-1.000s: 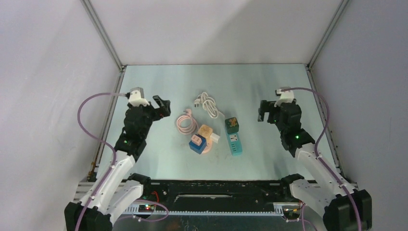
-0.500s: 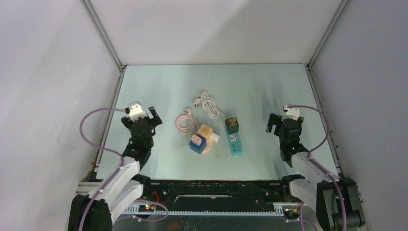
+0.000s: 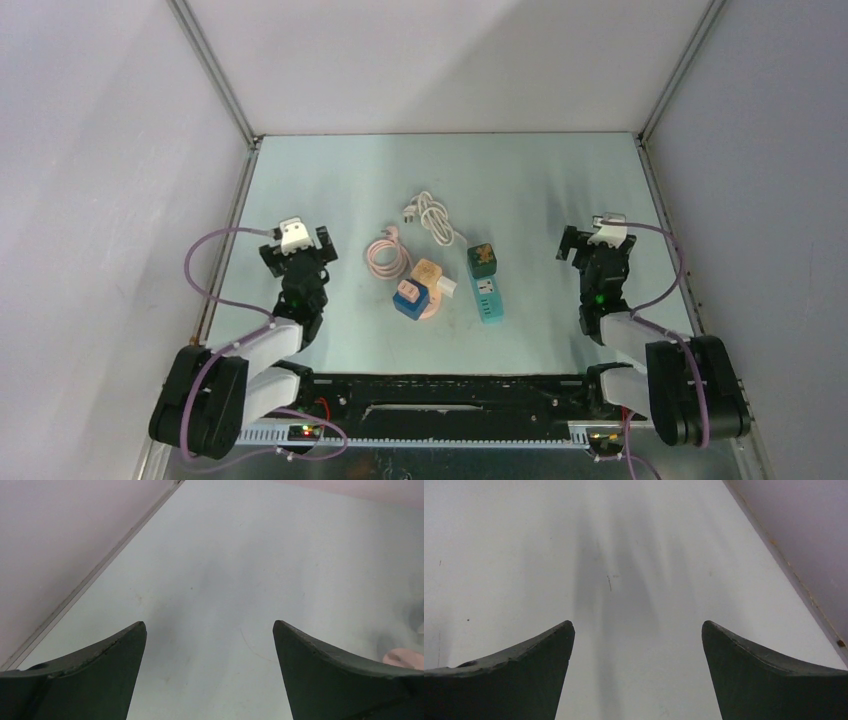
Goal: Insert the plug
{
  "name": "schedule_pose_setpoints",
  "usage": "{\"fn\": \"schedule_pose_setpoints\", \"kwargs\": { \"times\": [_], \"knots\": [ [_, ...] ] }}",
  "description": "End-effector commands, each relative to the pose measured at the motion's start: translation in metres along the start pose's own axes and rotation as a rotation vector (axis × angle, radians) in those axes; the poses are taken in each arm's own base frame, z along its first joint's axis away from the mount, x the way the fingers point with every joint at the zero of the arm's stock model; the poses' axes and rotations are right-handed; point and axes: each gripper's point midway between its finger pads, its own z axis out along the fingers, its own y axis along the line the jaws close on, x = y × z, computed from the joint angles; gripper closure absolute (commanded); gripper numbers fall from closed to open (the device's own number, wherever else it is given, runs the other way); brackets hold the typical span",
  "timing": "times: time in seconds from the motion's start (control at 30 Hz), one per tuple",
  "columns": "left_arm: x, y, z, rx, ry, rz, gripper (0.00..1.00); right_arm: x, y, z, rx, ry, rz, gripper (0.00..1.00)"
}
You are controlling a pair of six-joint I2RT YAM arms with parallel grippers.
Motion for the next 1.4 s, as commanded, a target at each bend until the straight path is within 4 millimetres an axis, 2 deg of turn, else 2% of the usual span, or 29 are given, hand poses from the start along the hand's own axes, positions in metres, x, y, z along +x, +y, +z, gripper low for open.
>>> {"fn": "schedule_pose_setpoints", "kwargs": {
  "times": [0.0,0.13,0.2,0.27,0.4,0.43,0.47,0.57,0.67,0.8,0.83,0.87,1.17,1.37],
  "knots": [
    [-0.028,-0.01,-0.005,0.09,-0.13,-0.024,0.0,-0.018,0.003,0.01,-0.011,-0.127,0.008,0.0],
    [-0.025,-0.044,-0.007,0.284,-0.113,0.084,0.0,-0.008,-0.003,0.018,0.018,-0.114,0.016,0.0],
    [-0.024,-0.052,-0.007,0.325,-0.105,0.115,0.0,-0.005,-0.004,0.019,0.015,-0.088,0.027,0.0],
    [-0.026,-0.042,-0.011,0.29,-0.129,0.097,0.0,-0.006,-0.004,0.02,0.014,-0.096,0.027,0.01],
    [-0.028,-0.003,-0.025,0.156,-0.21,0.096,0.0,-0.005,-0.004,0.02,0.016,-0.09,0.028,0.0],
    [-0.03,0.001,-0.028,0.148,-0.241,0.088,0.0,-0.007,-0.004,0.02,0.015,-0.096,0.027,0.0],
    [-0.037,-0.001,-0.028,0.158,-0.278,0.077,0.0,-0.006,-0.004,0.02,0.014,-0.095,0.027,0.0],
    [-0.027,-0.01,-0.014,0.164,-0.243,0.16,0.0,-0.006,-0.004,0.02,0.014,-0.094,0.027,0.0],
    [-0.03,0.008,0.0,0.013,-0.219,0.098,0.0,-0.006,-0.004,0.021,0.011,-0.092,0.029,0.0],
    [-0.026,0.013,0.002,0.055,-0.222,0.059,0.0,-0.006,-0.004,0.022,0.007,-0.087,0.031,0.01],
    [-0.018,0.014,0.003,0.101,-0.22,0.045,0.0,-0.006,-0.004,0.022,0.006,-0.086,0.032,0.0],
    [-0.022,0.012,0.006,0.111,-0.244,0.038,0.0,-0.006,-0.004,0.022,0.006,-0.085,0.033,0.0],
    [-0.016,0.025,0.025,0.003,-0.14,-0.005,0.0,-0.005,-0.005,0.024,0.002,-0.077,0.037,0.0],
    [-0.016,0.025,0.025,0.004,-0.138,-0.006,0.0,-0.005,-0.004,0.024,-0.001,-0.077,0.039,0.0]
  ]
}}
